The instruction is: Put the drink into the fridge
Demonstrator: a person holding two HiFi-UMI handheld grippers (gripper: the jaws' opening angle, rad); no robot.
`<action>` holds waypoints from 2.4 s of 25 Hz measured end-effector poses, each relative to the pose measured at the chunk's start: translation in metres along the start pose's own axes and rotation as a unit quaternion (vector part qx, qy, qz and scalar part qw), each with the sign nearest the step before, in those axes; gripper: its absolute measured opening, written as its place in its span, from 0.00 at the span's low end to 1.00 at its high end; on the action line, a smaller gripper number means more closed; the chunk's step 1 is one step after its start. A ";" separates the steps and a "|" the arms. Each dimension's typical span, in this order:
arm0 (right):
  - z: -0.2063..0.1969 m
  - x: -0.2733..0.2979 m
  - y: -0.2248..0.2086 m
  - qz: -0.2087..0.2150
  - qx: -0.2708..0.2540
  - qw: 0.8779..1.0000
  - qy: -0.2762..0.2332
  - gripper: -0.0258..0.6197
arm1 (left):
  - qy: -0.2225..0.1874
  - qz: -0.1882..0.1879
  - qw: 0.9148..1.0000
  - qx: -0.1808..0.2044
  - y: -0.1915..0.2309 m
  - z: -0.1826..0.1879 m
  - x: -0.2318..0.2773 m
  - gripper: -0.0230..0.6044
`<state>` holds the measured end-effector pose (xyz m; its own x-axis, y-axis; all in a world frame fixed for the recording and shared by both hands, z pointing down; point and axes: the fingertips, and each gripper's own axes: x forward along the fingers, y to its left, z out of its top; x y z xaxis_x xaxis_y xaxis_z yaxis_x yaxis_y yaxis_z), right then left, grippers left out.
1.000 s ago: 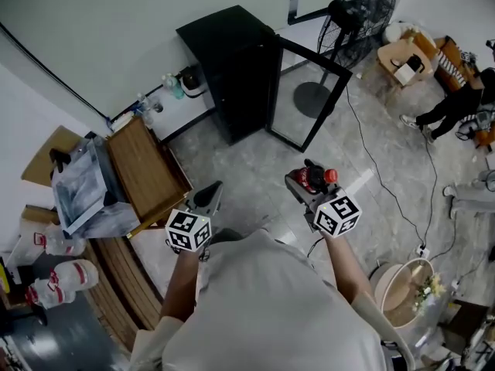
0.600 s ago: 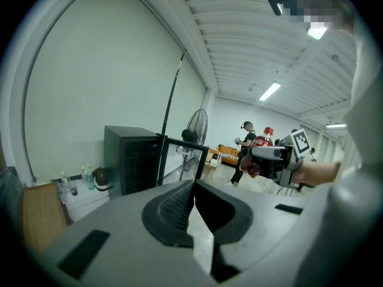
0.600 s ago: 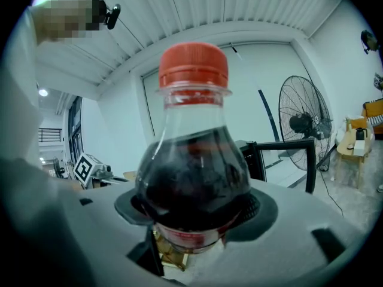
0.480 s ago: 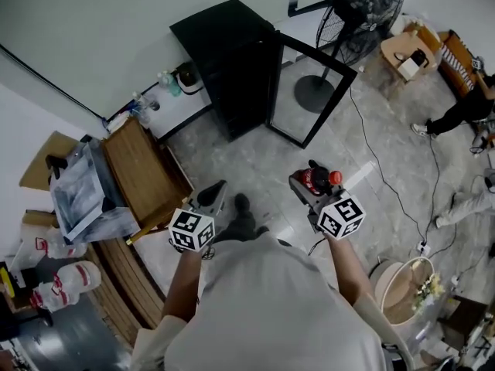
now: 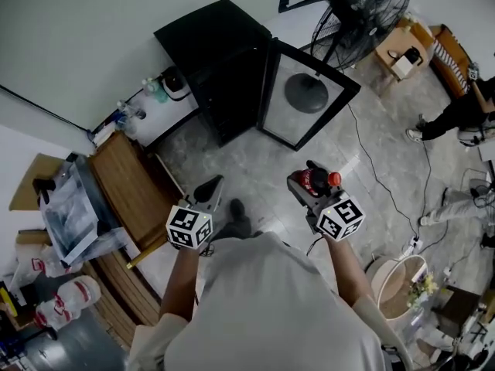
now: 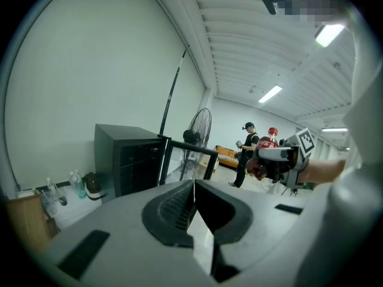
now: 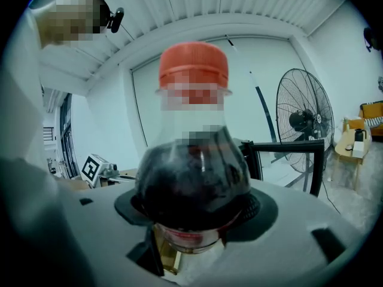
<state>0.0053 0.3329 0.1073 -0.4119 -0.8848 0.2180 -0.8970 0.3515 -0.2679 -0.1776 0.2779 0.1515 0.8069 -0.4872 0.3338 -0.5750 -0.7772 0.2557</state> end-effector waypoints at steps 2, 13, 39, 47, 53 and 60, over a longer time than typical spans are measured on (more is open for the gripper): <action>0.006 0.017 -0.007 -0.003 0.003 1.000 0.001 0.51 | 0.003 -0.004 1.000 -0.002 0.017 0.005 0.011 0.05; 0.027 0.113 -0.023 0.002 0.023 1.000 0.011 0.51 | 0.016 -0.025 1.000 -0.010 0.097 0.020 0.050 0.05; 0.058 0.191 -0.148 0.191 -0.052 0.975 0.096 0.51 | -0.027 0.139 0.987 -0.081 0.079 0.040 0.157 0.05; 0.053 0.210 -0.178 0.259 -0.073 0.956 0.117 0.51 | -0.046 0.209 0.974 -0.079 0.071 0.044 0.181 0.05; 0.040 0.231 -0.177 0.294 -0.069 0.945 0.129 0.51 | -0.050 0.242 0.965 -0.084 0.075 0.042 0.184 0.05; 0.019 0.266 -0.158 0.310 -0.074 0.937 0.145 0.51 | -0.052 0.248 0.963 -0.089 0.103 0.028 0.183 0.05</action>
<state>0.0400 0.0363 0.1902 -0.8677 -0.3849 0.3146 -0.4755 0.8272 -0.2994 -0.0856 0.0976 0.2138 0.4301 -0.8261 0.3640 -0.9002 -0.3620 0.2422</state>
